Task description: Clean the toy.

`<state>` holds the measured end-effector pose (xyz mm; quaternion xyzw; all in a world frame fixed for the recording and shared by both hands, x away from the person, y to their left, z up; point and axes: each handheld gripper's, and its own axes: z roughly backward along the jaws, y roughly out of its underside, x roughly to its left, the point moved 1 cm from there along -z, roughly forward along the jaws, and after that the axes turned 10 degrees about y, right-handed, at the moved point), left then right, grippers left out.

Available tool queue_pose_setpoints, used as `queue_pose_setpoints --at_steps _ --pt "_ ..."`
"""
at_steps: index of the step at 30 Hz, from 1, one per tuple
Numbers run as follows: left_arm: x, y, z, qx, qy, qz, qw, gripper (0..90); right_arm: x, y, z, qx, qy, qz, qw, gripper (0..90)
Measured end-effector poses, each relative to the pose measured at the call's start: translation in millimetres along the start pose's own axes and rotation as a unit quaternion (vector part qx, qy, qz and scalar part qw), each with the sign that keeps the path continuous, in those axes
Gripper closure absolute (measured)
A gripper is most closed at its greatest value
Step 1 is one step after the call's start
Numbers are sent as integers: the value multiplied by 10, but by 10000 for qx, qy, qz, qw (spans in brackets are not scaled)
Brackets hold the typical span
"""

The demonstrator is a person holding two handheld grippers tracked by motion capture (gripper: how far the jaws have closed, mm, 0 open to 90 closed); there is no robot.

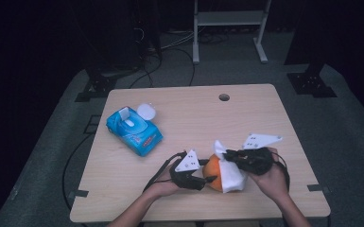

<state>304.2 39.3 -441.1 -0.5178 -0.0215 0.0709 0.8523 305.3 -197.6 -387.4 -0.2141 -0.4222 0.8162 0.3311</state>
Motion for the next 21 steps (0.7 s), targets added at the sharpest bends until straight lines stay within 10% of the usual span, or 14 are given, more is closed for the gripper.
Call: queue_pose_setpoints --at_steps 8,21 --pt "61 -19 30 -299 441 566 9970 242 -4 294 66 11 -323 -454 9984 825" --pt "-105 -57 -21 22 301 -77 9995 371 472 -1 44 18 -392 456 9982 823"
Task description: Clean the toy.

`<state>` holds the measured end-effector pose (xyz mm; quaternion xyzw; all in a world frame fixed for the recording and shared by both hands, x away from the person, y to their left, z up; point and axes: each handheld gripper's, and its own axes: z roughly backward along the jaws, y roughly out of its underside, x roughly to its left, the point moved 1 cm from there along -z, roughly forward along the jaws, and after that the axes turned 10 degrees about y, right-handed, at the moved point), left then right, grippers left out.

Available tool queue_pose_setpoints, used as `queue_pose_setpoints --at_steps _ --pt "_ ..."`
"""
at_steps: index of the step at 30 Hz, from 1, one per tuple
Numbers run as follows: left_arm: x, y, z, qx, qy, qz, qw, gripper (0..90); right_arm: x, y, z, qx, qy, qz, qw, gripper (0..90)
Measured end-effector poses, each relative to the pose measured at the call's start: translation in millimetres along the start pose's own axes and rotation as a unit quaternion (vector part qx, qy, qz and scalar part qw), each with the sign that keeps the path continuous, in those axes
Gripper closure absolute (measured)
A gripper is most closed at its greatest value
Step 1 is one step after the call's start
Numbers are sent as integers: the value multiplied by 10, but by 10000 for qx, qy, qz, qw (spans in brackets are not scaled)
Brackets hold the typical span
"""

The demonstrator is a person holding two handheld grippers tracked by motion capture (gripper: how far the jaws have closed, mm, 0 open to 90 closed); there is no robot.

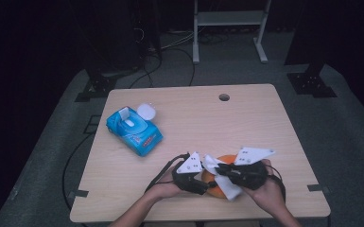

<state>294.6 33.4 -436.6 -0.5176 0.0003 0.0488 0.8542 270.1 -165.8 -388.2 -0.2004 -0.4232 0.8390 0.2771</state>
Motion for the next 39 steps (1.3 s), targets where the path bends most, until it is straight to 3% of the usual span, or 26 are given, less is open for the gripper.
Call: queue_pose_setpoints --at_steps 2,5,9,12,16,21,23,25,27,30,34,36,39 --pt "9 17 23 -10 -20 23 10000 378 4 -30 -54 73 19 98 9999 823" --pt "11 24 26 -35 -12 2 10000 381 -119 2 -25 67 138 -32 9999 823" --pt "32 27 31 -47 7 55 10000 366 -342 155 110 112 384 -396 9984 821" --pt "58 13 45 -152 54 225 9996 294 -477 313 182 148 399 -698 9967 822" --pt "87 -20 34 -264 112 516 9983 192 -452 428 210 136 280 -833 9960 823" --pt "66 38 -69 -67 321 573 9978 160 -332 447 197 118 142 -770 9969 824" --pt "30 54 -77 -44 278 388 9988 255 -298 440 197 127 167 -693 9974 824" --pt "14 14 -26 -128 174 214 9995 420 -291 415 227 67 249 -666 9974 825" --pt "10 -11 5 -214 174 99 9996 461 -315 370 255 -7 256 -686 9973 826" --pt "17 -75 75 -277 -9 -254 9993 468 -329 238 287 -195 309 -632 9973 826" --pt "44 -71 120 -173 -119 -455 9987 462 -198 17 154 -342 121 -377 9986 826" --pt "88 -5 143 -203 -67 -352 9992 460 -153 -47 73 -302 79 -233 9992 825" --pt "123 42 182 -180 -24 -264 9995 453 -243 -27 14 -206 151 -276 9993 825"
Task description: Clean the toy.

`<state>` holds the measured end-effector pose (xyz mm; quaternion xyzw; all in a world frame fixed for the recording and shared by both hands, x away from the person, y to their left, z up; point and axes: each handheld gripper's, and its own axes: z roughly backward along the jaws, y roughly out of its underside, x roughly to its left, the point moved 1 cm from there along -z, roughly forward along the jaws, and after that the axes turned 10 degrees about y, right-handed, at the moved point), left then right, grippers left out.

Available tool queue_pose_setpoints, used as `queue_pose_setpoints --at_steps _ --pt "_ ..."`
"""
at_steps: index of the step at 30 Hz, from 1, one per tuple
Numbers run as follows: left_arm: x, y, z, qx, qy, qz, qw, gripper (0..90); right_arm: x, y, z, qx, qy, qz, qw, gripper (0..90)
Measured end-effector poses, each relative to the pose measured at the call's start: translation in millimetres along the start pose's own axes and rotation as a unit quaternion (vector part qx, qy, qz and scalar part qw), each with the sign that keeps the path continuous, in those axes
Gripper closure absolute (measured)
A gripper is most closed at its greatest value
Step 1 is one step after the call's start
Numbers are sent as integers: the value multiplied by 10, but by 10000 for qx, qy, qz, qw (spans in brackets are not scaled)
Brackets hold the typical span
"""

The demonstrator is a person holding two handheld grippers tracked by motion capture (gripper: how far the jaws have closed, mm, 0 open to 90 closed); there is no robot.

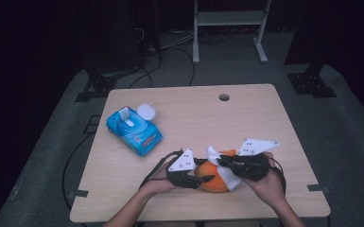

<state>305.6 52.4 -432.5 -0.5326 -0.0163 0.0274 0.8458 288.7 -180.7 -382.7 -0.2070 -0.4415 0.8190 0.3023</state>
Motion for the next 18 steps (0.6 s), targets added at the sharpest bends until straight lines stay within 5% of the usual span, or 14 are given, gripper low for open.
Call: queue_pose_setpoints --at_steps 4,11,14,18 --pt "43 13 3 -36 37 183 9998 346 -181 166 9 134 13 -401 9991 826" --pt "2 -111 -60 -101 28 444 9990 176 -138 330 46 155 -134 -564 9982 826" --pt "-29 -88 -131 96 43 310 9995 172 -51 292 33 188 -185 -443 9987 825" --pt "-33 -31 -87 175 56 227 9996 344 -4 244 14 149 -156 -306 9993 826"
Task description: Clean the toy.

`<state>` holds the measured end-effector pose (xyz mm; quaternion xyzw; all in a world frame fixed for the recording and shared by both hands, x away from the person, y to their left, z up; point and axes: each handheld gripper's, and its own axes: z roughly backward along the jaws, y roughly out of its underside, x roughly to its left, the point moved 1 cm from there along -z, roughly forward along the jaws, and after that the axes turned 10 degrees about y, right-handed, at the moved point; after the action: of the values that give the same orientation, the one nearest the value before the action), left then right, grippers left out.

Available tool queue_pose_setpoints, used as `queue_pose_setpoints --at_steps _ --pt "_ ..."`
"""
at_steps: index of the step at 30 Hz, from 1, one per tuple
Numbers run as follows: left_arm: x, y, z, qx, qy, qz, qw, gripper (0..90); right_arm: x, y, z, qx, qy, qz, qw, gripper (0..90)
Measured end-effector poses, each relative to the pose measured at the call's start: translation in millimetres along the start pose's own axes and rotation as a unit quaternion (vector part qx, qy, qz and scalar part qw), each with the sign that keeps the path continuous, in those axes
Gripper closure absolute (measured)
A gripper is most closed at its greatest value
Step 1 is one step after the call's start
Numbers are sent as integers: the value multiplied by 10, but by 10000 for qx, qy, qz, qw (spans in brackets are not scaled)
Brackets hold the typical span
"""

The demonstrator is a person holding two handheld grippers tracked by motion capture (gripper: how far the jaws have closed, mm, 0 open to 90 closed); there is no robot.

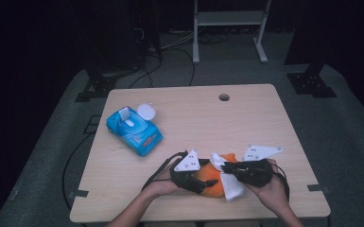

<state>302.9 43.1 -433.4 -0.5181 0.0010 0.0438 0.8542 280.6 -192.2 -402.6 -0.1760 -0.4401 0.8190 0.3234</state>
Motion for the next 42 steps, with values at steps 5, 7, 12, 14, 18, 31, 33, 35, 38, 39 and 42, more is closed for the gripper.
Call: queue_pose_setpoints --at_steps 5,7,12,14,18,31,33,35,38,39,42 --pt "6 44 45 8 13 -39 10000 394 -77 -16 30 -70 32 -114 9999 824" --pt "8 47 45 -44 7 -40 10000 400 -137 8 54 -88 78 -220 9997 824" --pt "2 -53 8 -91 -32 -203 9997 445 -171 49 80 -99 141 -354 9992 824" --pt "14 -89 -7 -120 -13 -244 9996 457 -197 54 107 -117 164 -415 9989 824" --pt "54 -145 -34 -96 -4 -342 9994 465 -236 36 137 -174 165 -501 9985 825" --pt "29 40 -75 -162 -13 740 9971 152 -84 114 61 84 85 -271 9996 826" --pt "20 29 -72 -173 -53 582 9981 263 -69 111 71 87 171 -209 9996 825" --pt "5 -22 -53 -254 -150 312 9991 414 -100 94 98 28 264 -247 9993 825" --pt "38 -127 -15 -373 -210 25 9991 463 -162 42 140 -82 327 -305 9990 825" --pt "58 -170 7 -383 -273 -102 9988 466 -176 15 152 -133 369 -317 9987 825" --pt "130 -244 86 -399 -234 -288 9985 461 -210 -82 160 -353 405 -389 9978 826"
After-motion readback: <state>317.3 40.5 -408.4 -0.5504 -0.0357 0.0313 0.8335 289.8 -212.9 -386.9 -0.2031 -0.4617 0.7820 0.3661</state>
